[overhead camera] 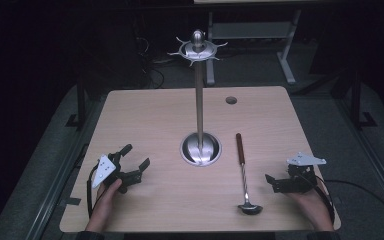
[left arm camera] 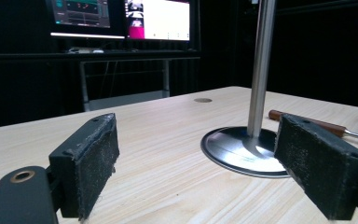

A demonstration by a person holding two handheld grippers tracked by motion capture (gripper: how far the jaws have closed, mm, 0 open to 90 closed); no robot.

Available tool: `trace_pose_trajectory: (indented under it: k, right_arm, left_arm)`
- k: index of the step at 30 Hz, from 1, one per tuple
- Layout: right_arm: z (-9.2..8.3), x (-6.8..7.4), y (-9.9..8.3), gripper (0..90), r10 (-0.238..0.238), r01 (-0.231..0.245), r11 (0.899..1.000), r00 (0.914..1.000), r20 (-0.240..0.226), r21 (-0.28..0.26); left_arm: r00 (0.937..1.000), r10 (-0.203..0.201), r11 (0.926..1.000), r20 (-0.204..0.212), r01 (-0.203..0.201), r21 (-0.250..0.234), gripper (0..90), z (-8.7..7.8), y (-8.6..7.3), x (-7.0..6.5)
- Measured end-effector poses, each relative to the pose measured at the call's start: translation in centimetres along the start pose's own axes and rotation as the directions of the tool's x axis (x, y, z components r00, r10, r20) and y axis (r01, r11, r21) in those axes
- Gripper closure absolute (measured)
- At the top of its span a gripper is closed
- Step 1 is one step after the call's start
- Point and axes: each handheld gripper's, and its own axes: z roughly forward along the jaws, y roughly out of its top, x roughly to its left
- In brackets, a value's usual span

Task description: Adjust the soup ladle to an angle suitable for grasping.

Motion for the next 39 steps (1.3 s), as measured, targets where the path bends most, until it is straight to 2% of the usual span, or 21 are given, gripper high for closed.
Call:
trace_pose_trajectory:
  k: [5, 7, 9, 12, 17, 20, 21, 33, 37, 39]
  right_arm:
    - [0.0, -0.1, 0.1, 0.4, 0.008, -0.008, 1.000, 0.9999, -0.009, -0.005]
    - [-0.1, 0.0, 0.1, 5.4, 0.007, -0.007, 1.000, 0.9999, -0.015, -0.007]
    - [-0.1, 0.0, 0.1, 7.6, 0.009, -0.009, 1.000, 0.9998, -0.016, -0.008]
    - [-0.2, 0.0, 0.2, 15.2, 0.011, -0.011, 1.000, 0.9995, -0.029, -0.027]
    - [0.3, 0.0, 1.0, 26.9, 0.016, -0.017, 0.999, 0.9987, -0.049, -0.029]
    - [0.7, 0.1, 1.1, 35.0, 0.000, -0.001, 1.000, 0.9988, -0.050, -0.023]
    - [0.8, 0.2, 1.2, 37.8, 0.009, -0.010, 1.000, 0.9988, -0.048, -0.021]
    - [2.4, 0.5, 2.7, 73.8, -0.029, 0.027, 0.999, 0.9985, -0.046, -0.047]
    - [3.2, 0.4, 3.2, 86.7, -0.032, 0.028, 0.998, 0.9968, -0.073, -0.050]
    - [3.5, 0.3, 3.4, 89.3, -0.028, 0.024, 0.999, 0.9957, -0.088, -0.048]
  left_arm:
    - [1.0000, -0.005, 1.0000, 0.002, 0.005, -0.005, 13.1, 0.0, 0.0, 0.0]
    - [0.9998, -0.007, 1.0000, -0.019, 0.007, 0.001, 13.1, 0.0, 0.0, -0.1]
    - [0.9998, -0.004, 1.0000, -0.021, 0.004, 0.002, 13.1, 0.0, 0.0, -0.1]
    - [0.9998, -0.007, 1.0000, -0.018, 0.007, 0.000, 13.1, 0.0, 0.0, -0.1]
    - [0.9999, -0.001, 1.0000, -0.015, 0.001, -0.005, 13.1, 0.0, 0.0, -0.1]
    - [1.0000, 0.000, 1.0000, -0.009, 0.000, -0.006, 13.1, 0.0, 0.0, -0.1]
    - [1.0000, -0.001, 1.0000, -0.009, 0.001, -0.005, 13.1, 0.0, 0.0, -0.1]
    - [0.9999, -0.006, 1.0000, -0.008, 0.006, 0.002, 13.1, -0.2, 0.0, -0.1]
    - [1.0000, -0.008, 1.0000, -0.005, 0.008, 0.002, 13.1, -0.2, 0.0, -0.1]
    - [1.0000, -0.008, 1.0000, -0.005, 0.008, 0.001, 13.1, -0.2, 0.0, -0.1]
